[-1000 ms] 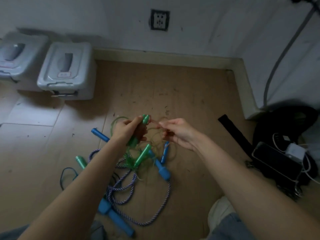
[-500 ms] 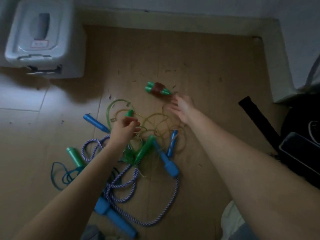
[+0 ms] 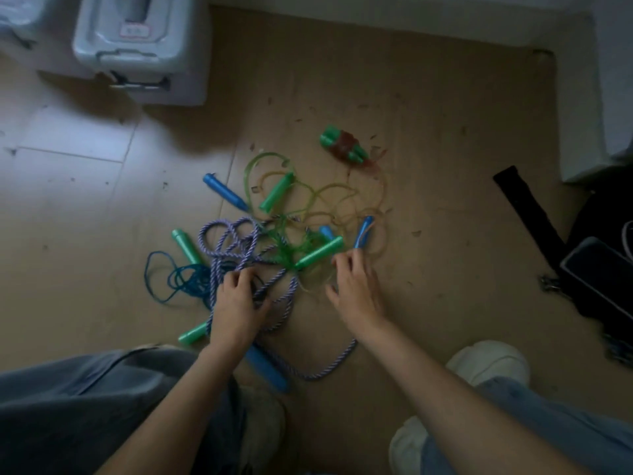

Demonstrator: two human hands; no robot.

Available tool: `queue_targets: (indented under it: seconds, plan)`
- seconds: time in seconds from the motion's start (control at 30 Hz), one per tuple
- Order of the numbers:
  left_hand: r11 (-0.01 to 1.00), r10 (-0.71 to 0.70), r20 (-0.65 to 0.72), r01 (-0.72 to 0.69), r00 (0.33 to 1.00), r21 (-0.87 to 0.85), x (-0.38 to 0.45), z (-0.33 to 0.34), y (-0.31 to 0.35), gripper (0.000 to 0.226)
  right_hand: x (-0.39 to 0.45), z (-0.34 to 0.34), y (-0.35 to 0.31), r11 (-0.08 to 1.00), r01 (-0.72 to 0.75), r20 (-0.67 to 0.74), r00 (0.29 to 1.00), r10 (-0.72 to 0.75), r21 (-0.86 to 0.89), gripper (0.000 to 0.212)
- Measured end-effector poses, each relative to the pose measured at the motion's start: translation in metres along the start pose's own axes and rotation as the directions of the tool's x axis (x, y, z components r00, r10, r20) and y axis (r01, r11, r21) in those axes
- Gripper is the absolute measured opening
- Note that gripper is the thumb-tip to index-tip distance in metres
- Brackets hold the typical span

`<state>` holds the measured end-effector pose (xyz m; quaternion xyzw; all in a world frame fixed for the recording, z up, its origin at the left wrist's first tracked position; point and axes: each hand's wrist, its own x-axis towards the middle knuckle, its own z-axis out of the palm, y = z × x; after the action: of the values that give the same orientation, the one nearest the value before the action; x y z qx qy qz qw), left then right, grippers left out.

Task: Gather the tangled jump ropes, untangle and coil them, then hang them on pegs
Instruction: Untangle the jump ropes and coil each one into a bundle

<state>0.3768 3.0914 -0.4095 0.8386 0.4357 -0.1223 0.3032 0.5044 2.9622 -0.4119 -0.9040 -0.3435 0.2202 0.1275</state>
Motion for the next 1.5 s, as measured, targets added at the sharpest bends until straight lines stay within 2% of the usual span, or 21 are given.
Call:
queue_targets:
  seconds: [0.03,0.1,0.2,0.3,0.33,0.4,0.5,0.6,0.67,0.73,0.77,0.83,0.9,0.93,1.0,1.07,1.2,1.23,1.33,1.43,1.5]
  plan:
    - [0.999,0.027,0.017,-0.028,0.999,0.046,-0.001,0.0,-0.003,0.054,0.003,0.001,-0.006,0.992,0.125,-0.009,0.992,-0.125,-0.019,0.045]
    - [0.991,0.076,-0.038,-0.072,0.996,0.115,-0.002,-0.002,-0.005,0.053,0.017,0.005,-0.019,0.959,0.28,0.096,0.957,-0.275,-0.047,0.057]
    - [0.992,0.024,-0.237,0.005,0.971,0.122,-0.001,-0.009,-0.005,0.047,0.038,0.015,-0.039,0.937,0.313,0.267,0.926,-0.266,-0.152,0.057]
    - [0.98,-0.152,-0.151,0.169,0.977,0.108,0.008,-0.017,-0.018,0.059,0.055,0.018,-0.046,0.952,0.236,0.229,0.955,-0.189,-0.195,0.031]
    - [0.98,-0.158,-0.099,0.169,0.982,0.109,0.012,-0.018,-0.022,0.058,0.061,0.014,-0.044,0.975,0.173,0.181,0.972,-0.147,-0.138,0.027]
    - [0.993,-0.11,-0.091,0.113,0.99,0.022,0.017,-0.018,-0.024,0.048,0.072,-0.006,-0.034,0.99,-0.027,0.086,0.996,0.015,0.139,0.027]
    - [0.996,-0.069,-0.131,0.061,0.989,-0.069,0.019,-0.018,-0.013,0.038,0.083,-0.054,-0.019,0.759,-0.216,0.022,0.966,0.257,0.614,0.026]
    - [0.995,-0.029,-0.114,0.018,0.993,-0.096,0.015,-0.022,-0.001,0.034,0.08,-0.106,-0.018,0.443,-0.153,0.004,0.947,0.321,0.883,0.015]
    - [1.0,0.001,-0.103,0.0,0.995,0.017,0.013,-0.027,0.007,0.038,0.072,-0.135,-0.025,0.271,-0.108,0.024,0.955,0.296,0.957,0.022]
    - [1.0,0.03,-0.134,-0.029,0.991,0.009,0.012,-0.039,0.026,0.04,0.059,-0.159,-0.035,0.234,-0.113,0.058,0.972,0.23,0.966,0.022]
    - [0.99,0.057,-0.16,-0.077,0.985,-0.12,0.012,-0.049,0.04,0.038,0.052,-0.17,-0.039,0.263,-0.118,0.071,0.981,0.181,0.957,0.021]
    - [0.831,0.112,-0.169,-0.185,0.979,-0.525,0.008,-0.076,0.077,0.028,0.036,-0.189,-0.046,0.352,-0.101,0.075,0.993,0.086,0.93,0.019]
    - [0.527,0.162,-0.078,-0.153,0.984,-0.836,0.0,-0.111,0.113,0.019,0.022,-0.206,-0.052,0.456,-0.052,0.046,0.999,0.025,0.888,0.018]
    - [0.401,0.217,-0.024,-0.112,0.976,-0.909,-0.007,-0.126,0.127,0.02,0.016,-0.214,-0.054,0.504,-0.025,0.024,1.0,0.009,0.863,0.017]
    - [0.271,0.364,0.05,-0.055,0.93,-0.961,-0.024,-0.153,0.147,0.031,0.003,-0.23,-0.059,0.576,0.016,-0.032,0.999,0.018,0.817,0.017]
    - [0.223,0.443,0.094,-0.008,0.891,-0.975,-0.038,-0.171,0.158,0.043,-0.011,-0.246,-0.063,0.597,0.039,-0.082,0.996,0.044,0.801,0.019]
    - [0.088,0.431,0.22,0.201,0.875,-0.976,-0.063,-0.211,0.17,0.048,-0.043,-0.276,-0.076,0.561,0.11,-0.165,0.985,0.049,0.821,0.025]
    - [0.146,0.405,0.229,0.184,0.886,-0.972,-0.067,-0.221,0.172,0.045,-0.051,-0.284,-0.078,0.582,0.131,-0.196,0.979,0.05,0.803,0.024]
    - [0.543,0.34,0.16,-0.055,0.927,-0.838,-0.075,-0.251,0.17,0.05,-0.071,-0.313,-0.077,0.742,0.172,-0.321,0.945,0.061,0.648,0.016]
    - [0.687,0.364,0.088,-0.203,0.927,-0.698,-0.085,-0.272,0.164,0.067,-0.088,-0.337,-0.068,0.825,0.173,-0.397,0.916,0.066,0.538,0.02]
    - [0.774,0.414,0.104,-0.29,0.904,-0.563,-0.094,-0.272,0.165,0.067,-0.096,-0.338,-0.069,0.861,0.189,-0.41,0.912,0.024,0.472,0.025]
